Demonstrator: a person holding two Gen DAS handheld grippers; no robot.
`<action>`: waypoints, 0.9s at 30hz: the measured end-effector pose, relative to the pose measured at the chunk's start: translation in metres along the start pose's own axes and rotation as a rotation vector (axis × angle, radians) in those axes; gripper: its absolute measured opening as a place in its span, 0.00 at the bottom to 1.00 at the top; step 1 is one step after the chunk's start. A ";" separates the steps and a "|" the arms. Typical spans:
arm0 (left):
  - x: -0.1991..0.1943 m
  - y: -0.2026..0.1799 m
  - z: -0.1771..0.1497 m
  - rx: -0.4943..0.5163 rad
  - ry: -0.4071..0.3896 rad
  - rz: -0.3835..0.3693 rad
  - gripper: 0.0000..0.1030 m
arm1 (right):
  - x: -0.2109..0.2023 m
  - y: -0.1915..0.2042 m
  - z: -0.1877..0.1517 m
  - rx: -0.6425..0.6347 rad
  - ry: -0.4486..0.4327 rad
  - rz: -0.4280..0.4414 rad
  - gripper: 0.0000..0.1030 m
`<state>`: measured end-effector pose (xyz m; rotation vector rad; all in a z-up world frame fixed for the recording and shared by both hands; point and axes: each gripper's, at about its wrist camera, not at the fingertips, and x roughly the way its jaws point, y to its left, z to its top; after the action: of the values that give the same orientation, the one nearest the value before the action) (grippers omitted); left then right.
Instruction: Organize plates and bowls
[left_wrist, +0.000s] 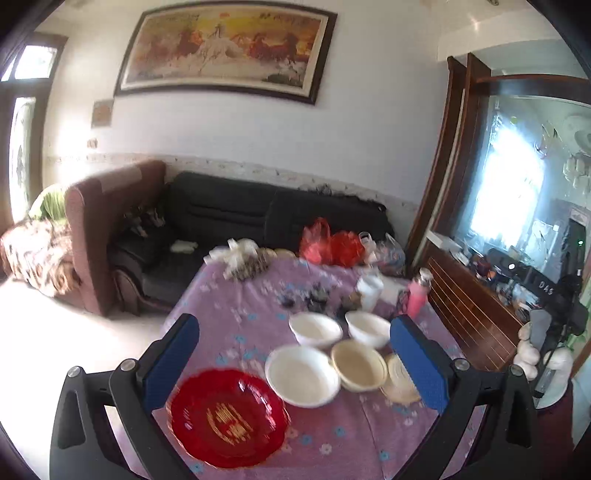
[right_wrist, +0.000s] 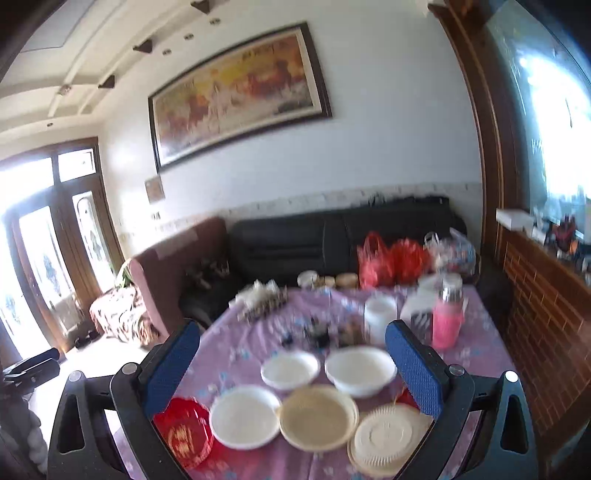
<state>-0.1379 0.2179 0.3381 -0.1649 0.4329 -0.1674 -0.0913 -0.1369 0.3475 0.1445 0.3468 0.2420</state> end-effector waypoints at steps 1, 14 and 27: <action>-0.006 -0.002 0.014 0.003 -0.019 0.025 1.00 | -0.005 0.001 0.013 -0.003 -0.022 -0.006 0.99; 0.066 0.006 0.121 0.034 -0.054 0.314 1.00 | 0.063 0.040 0.139 -0.035 0.029 -0.114 0.99; 0.354 0.044 -0.040 -0.201 0.518 0.088 1.00 | 0.314 -0.015 -0.116 0.188 0.676 0.102 0.74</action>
<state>0.1673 0.1866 0.1511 -0.3010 0.9728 -0.0776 0.1571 -0.0586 0.1367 0.2656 1.0370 0.3567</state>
